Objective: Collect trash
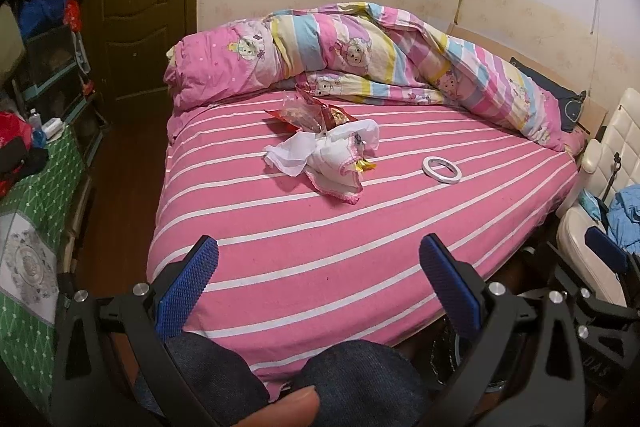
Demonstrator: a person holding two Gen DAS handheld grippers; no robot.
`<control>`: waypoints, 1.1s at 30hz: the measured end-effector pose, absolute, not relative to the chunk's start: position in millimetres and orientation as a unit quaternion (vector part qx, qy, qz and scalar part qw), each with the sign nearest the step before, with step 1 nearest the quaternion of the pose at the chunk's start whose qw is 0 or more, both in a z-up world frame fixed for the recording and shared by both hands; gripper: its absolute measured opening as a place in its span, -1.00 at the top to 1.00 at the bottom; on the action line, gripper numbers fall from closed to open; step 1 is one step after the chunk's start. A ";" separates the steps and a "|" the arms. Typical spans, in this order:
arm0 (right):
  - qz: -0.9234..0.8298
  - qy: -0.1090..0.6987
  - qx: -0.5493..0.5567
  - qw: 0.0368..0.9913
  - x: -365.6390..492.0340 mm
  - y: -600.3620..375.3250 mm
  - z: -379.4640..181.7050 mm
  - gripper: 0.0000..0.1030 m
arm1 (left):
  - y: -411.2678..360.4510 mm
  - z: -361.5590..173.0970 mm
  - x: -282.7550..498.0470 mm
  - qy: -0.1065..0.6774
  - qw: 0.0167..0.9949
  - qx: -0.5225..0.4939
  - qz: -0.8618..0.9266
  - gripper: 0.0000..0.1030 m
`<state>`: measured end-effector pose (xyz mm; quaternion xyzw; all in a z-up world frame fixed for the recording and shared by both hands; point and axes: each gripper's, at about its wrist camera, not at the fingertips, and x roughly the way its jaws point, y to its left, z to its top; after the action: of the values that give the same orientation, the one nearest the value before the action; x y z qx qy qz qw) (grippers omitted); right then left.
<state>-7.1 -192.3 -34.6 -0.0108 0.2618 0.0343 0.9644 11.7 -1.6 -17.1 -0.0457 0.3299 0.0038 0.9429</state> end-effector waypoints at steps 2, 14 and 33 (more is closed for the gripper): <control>0.035 0.261 -0.010 0.965 -6.6 -192.0 -34.9 -0.90 | -2.5 -16.5 11.5 0.329 0.943 -0.046 0.003 -0.90; 0.038 0.254 -0.012 0.966 -6.5 -188.7 -25.5 -0.90 | -2.3 -12.5 11.8 0.326 0.944 -0.048 0.000 -0.90; 0.041 0.241 -0.008 0.970 -14.1 -192.5 27.2 -0.90 | -16.6 41.9 12.1 0.325 0.945 -0.043 -0.012 -0.90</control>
<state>-14.1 -192.5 27.2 -0.0080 0.2411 0.0410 0.9696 12.1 -16.6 41.9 -0.0427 0.3248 -0.0124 0.9447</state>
